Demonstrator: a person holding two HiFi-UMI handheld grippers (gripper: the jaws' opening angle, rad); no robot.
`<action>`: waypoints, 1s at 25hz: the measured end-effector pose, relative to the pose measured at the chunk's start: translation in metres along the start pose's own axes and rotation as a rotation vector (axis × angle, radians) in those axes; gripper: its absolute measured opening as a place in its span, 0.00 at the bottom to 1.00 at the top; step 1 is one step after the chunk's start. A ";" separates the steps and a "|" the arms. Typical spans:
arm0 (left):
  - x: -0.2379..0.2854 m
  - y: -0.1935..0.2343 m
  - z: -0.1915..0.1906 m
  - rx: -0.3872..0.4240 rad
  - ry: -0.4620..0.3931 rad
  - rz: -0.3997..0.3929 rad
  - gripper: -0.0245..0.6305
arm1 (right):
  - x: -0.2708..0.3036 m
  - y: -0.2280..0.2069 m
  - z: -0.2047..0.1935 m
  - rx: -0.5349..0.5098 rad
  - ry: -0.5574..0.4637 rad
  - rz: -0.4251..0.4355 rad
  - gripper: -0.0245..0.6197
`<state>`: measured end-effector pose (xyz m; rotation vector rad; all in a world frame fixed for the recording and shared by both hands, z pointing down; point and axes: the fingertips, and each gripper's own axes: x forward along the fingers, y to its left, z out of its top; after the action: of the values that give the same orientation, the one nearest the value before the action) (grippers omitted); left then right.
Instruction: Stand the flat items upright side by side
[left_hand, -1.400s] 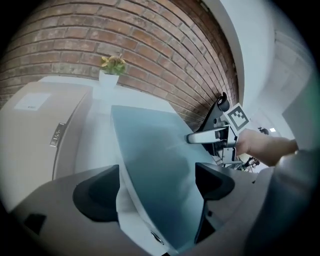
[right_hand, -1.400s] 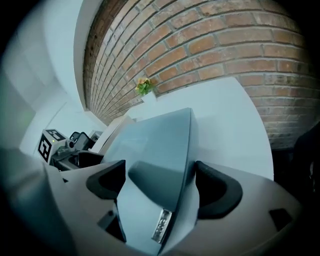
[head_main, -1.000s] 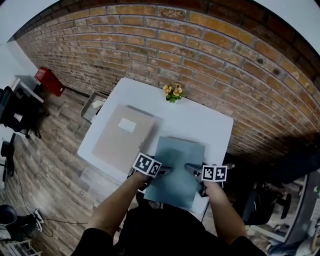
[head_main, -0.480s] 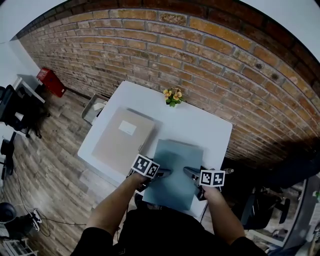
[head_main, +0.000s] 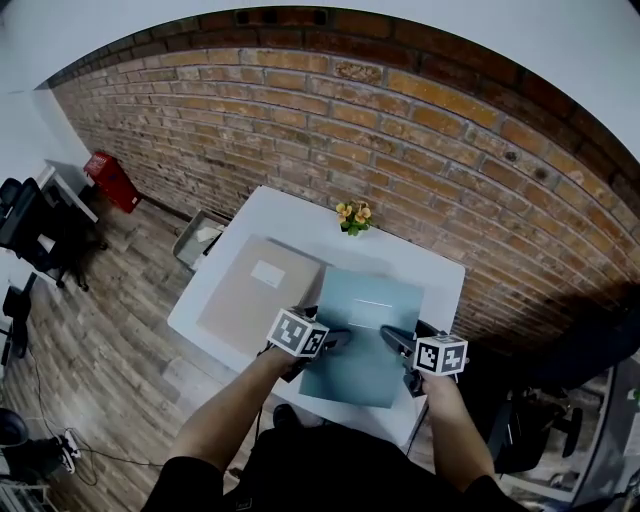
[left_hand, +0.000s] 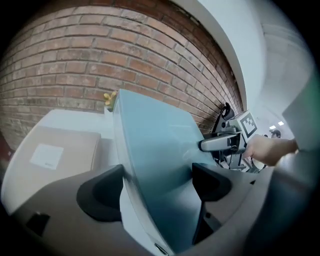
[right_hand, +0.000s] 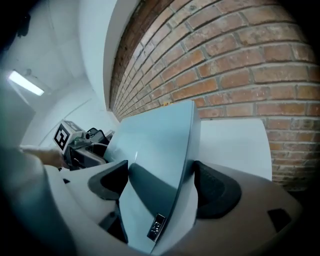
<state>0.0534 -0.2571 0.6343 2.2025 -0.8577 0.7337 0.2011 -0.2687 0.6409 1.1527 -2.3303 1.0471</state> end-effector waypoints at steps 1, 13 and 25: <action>-0.004 0.001 0.006 0.012 -0.011 0.008 0.73 | -0.001 0.004 0.007 -0.018 -0.014 0.001 0.69; -0.038 0.001 0.051 0.155 -0.129 0.069 0.68 | -0.031 0.033 0.086 -0.187 -0.227 -0.038 0.62; -0.056 0.000 0.077 0.276 -0.230 0.144 0.59 | -0.053 0.048 0.098 -0.339 -0.341 -0.092 0.59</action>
<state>0.0378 -0.2925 0.5473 2.5268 -1.0937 0.7110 0.1983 -0.2936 0.5217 1.3652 -2.5472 0.4230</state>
